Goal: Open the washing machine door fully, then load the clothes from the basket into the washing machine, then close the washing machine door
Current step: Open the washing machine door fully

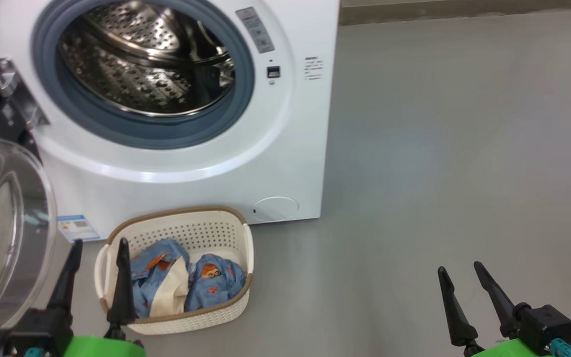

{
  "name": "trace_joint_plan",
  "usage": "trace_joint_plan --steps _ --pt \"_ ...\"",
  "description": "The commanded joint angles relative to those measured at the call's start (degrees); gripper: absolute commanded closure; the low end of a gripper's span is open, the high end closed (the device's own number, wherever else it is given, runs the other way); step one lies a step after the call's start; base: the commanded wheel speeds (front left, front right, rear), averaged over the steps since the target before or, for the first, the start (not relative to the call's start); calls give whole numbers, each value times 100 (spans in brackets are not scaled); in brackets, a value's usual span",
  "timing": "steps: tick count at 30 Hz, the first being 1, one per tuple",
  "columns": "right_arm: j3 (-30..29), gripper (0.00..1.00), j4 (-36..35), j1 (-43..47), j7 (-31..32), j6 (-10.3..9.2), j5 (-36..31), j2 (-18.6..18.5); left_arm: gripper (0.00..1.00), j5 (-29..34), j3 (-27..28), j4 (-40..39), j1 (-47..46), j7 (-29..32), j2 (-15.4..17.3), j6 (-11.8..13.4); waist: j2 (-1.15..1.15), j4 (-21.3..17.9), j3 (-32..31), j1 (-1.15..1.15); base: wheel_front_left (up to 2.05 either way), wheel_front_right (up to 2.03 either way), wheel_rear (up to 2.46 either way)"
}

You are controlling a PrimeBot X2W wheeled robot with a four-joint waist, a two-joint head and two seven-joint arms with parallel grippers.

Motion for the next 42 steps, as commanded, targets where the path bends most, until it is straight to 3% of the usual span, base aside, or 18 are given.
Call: trace_joint_plan --steps 1,13,42 --pt "152 0 -183 -59 -47 35 15 -10 0 -84 161 -122 -32 -21 51 72 0 -150 -67 0 0 0 0" --pt "57 0 -561 67 68 35 -17 -5 0 -158 179 71 591 -11 62 384 0 -225 -118 0 0 0 0" --pt "-119 0 -792 310 137 35 -64 5 0 -249 123 119 1205 87 165 525 0 -16 -278 0 0 0 0"
